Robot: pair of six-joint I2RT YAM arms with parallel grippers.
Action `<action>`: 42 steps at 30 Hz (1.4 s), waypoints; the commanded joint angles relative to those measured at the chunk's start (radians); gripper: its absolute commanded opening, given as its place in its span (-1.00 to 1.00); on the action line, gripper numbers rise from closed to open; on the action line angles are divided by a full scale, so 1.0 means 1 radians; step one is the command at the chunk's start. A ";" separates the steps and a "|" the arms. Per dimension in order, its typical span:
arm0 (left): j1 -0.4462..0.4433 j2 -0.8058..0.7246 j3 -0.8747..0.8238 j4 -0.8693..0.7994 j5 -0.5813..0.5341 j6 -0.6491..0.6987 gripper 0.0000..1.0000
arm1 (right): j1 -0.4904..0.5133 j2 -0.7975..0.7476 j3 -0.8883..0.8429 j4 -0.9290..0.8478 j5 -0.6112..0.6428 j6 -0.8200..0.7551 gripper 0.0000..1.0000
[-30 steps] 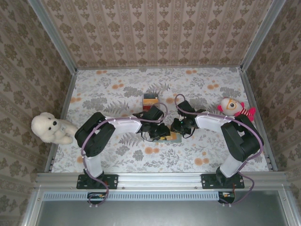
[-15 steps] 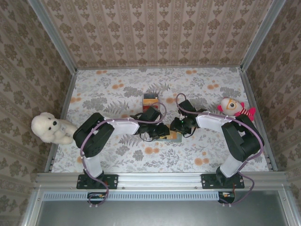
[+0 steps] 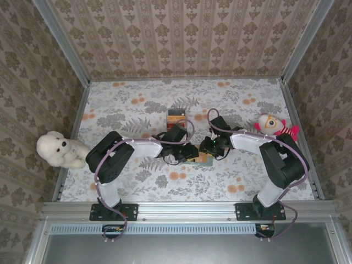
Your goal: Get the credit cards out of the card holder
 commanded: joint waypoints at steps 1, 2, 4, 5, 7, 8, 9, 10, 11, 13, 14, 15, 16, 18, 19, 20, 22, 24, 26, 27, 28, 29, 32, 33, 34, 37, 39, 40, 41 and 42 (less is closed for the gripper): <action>0.008 0.040 -0.002 0.091 -0.008 -0.007 -0.47 | 0.004 0.024 -0.048 -0.095 -0.022 0.007 -0.31; 0.008 0.042 0.000 0.091 -0.007 -0.007 -0.48 | 0.004 0.020 -0.048 -0.094 -0.026 0.007 -0.31; 0.009 0.044 0.004 0.080 -0.011 -0.006 -0.50 | 0.002 0.009 -0.044 -0.099 -0.025 0.006 -0.30; 0.010 0.045 0.004 0.069 -0.014 -0.004 -0.53 | 0.002 0.002 -0.041 -0.104 -0.020 0.006 -0.30; 0.011 0.045 0.008 0.040 -0.022 0.001 -0.59 | 0.001 -0.010 -0.032 -0.119 -0.001 0.000 -0.30; 0.011 0.044 0.011 0.023 -0.027 0.008 -0.64 | 0.000 -0.013 -0.026 -0.128 0.016 -0.005 -0.29; 0.010 0.044 0.015 0.009 -0.031 0.013 -0.69 | -0.001 -0.016 -0.021 -0.140 0.029 -0.011 -0.29; 0.010 0.044 0.017 -0.009 -0.034 0.022 -0.74 | -0.002 -0.019 -0.017 -0.148 0.042 -0.017 -0.29; 0.009 0.044 0.022 -0.027 -0.036 0.031 -0.78 | -0.004 -0.023 -0.011 -0.156 0.053 -0.023 -0.29; 0.011 0.042 0.024 -0.051 -0.039 0.046 -0.85 | -0.005 -0.028 -0.006 -0.164 0.068 -0.033 -0.28; 0.011 0.040 0.023 -0.063 -0.039 0.055 -0.88 | -0.005 -0.028 -0.003 -0.170 0.078 -0.037 -0.27; 0.013 0.037 0.024 -0.073 -0.039 0.065 -0.91 | -0.007 -0.025 -0.001 -0.176 0.090 -0.040 -0.27; 0.015 0.035 0.026 -0.091 -0.038 0.079 -0.93 | -0.008 -0.026 0.001 -0.180 0.102 -0.044 -0.26; 0.021 0.026 0.034 -0.140 -0.044 0.110 -0.96 | -0.011 -0.024 0.001 -0.187 0.127 -0.051 -0.26; 0.024 0.020 0.035 -0.161 -0.045 0.125 -0.96 | -0.014 -0.023 0.003 -0.193 0.140 -0.056 -0.26; 0.030 0.015 0.036 -0.179 -0.041 0.140 -0.97 | -0.016 -0.022 0.006 -0.200 0.151 -0.061 -0.26; 0.034 0.005 0.037 -0.204 -0.036 0.163 -0.97 | -0.021 -0.023 0.006 -0.202 0.158 -0.065 -0.26; 0.036 0.000 0.043 -0.218 -0.030 0.184 -0.98 | -0.022 -0.022 0.008 -0.200 0.156 -0.067 -0.26; 0.036 -0.002 0.052 -0.228 -0.022 0.203 -0.98 | -0.022 -0.019 0.006 -0.194 0.146 -0.066 -0.26; 0.035 -0.003 0.058 -0.234 -0.023 0.215 -1.00 | -0.022 -0.020 0.005 -0.189 0.141 -0.065 -0.26; 0.036 -0.006 0.062 -0.240 -0.024 0.225 -1.00 | -0.022 -0.019 0.002 -0.187 0.137 -0.063 -0.26; 0.035 -0.009 0.068 -0.250 -0.027 0.238 -1.00 | -0.022 -0.019 0.003 -0.186 0.137 -0.063 -0.26; 0.038 -0.024 0.086 -0.302 -0.050 0.280 -1.00 | -0.022 -0.019 0.003 -0.185 0.136 -0.064 -0.26; 0.039 -0.029 0.092 -0.314 -0.050 0.289 -1.00 | -0.022 -0.021 0.003 -0.186 0.136 -0.064 -0.26; 0.040 -0.038 0.093 -0.325 -0.052 0.301 -1.00 | -0.022 -0.022 0.002 -0.185 0.136 -0.064 -0.26; 0.046 -0.066 0.091 -0.351 -0.058 0.324 -1.00 | -0.022 -0.026 0.004 -0.176 0.129 -0.064 -0.26; 0.052 -0.085 0.084 -0.363 -0.062 0.333 -1.00 | -0.022 -0.029 0.002 -0.163 0.112 -0.063 -0.26; 0.055 -0.097 0.081 -0.371 -0.065 0.338 -1.00 | -0.023 -0.031 0.003 -0.155 0.102 -0.064 -0.26; 0.060 -0.109 0.078 -0.377 -0.068 0.342 -1.00 | -0.024 -0.034 0.005 -0.146 0.090 -0.065 -0.26; 0.064 -0.121 0.074 -0.383 -0.070 0.346 -1.00 | -0.024 -0.037 0.003 -0.137 0.078 -0.067 -0.25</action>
